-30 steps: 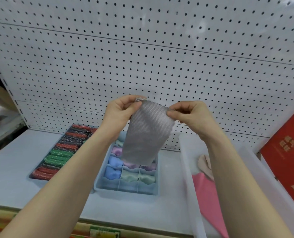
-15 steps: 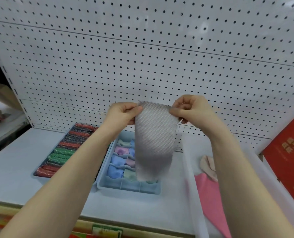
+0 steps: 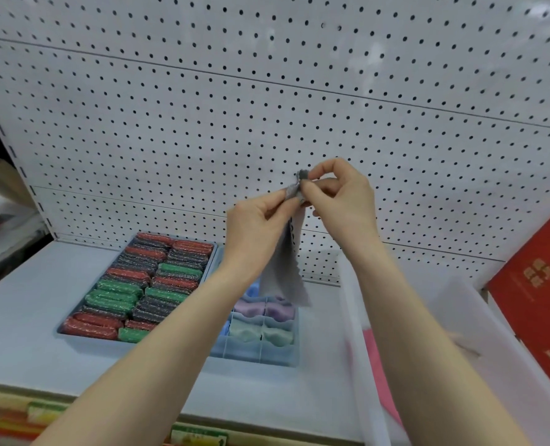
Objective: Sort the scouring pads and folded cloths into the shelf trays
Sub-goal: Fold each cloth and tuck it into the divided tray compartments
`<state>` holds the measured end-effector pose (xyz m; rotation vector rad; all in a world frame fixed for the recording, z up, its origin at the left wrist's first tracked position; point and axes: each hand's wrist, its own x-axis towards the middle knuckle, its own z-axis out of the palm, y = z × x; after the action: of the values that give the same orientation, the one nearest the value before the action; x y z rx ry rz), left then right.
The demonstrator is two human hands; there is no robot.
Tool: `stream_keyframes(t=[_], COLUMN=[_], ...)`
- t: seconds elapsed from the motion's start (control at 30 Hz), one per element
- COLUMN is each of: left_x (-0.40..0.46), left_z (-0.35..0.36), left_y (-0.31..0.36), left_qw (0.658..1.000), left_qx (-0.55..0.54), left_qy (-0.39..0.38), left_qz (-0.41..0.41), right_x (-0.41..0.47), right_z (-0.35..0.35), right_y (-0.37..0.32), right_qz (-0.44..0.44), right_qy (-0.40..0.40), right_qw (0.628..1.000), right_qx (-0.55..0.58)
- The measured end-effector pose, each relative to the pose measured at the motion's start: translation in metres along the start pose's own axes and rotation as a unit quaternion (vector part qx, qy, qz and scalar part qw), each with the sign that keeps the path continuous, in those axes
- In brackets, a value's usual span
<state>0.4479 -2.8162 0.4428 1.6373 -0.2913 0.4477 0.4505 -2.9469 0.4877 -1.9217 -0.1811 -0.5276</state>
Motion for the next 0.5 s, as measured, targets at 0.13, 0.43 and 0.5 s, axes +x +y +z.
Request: stream_keyframes(t=[0.13, 0.43, 0.5], left_x=[0.000, 0.014, 0.020], left_z=[-0.001, -0.012, -0.015], left_y=[0.000, 0.008, 0.013], left_qw=[1.000, 0.990, 0.987], left_qx=[-0.013, -0.128, -0.150], left_qy=[-0.011, -0.019, -0.023], left_qz=[0.003, -0.050, -0.047], right_x=[-0.003, -0.022, -0.031], right_z=[-0.003, -0.013, -0.003], right_y=[0.000, 0.057, 0.070], right_qz=[-0.022, 0.079, 0.101], right_qy=[-0.030, -0.208, -0.264], right_qw=[0.999, 0.965, 0.942], right_qx=[0.002, 0.140, 0.184])
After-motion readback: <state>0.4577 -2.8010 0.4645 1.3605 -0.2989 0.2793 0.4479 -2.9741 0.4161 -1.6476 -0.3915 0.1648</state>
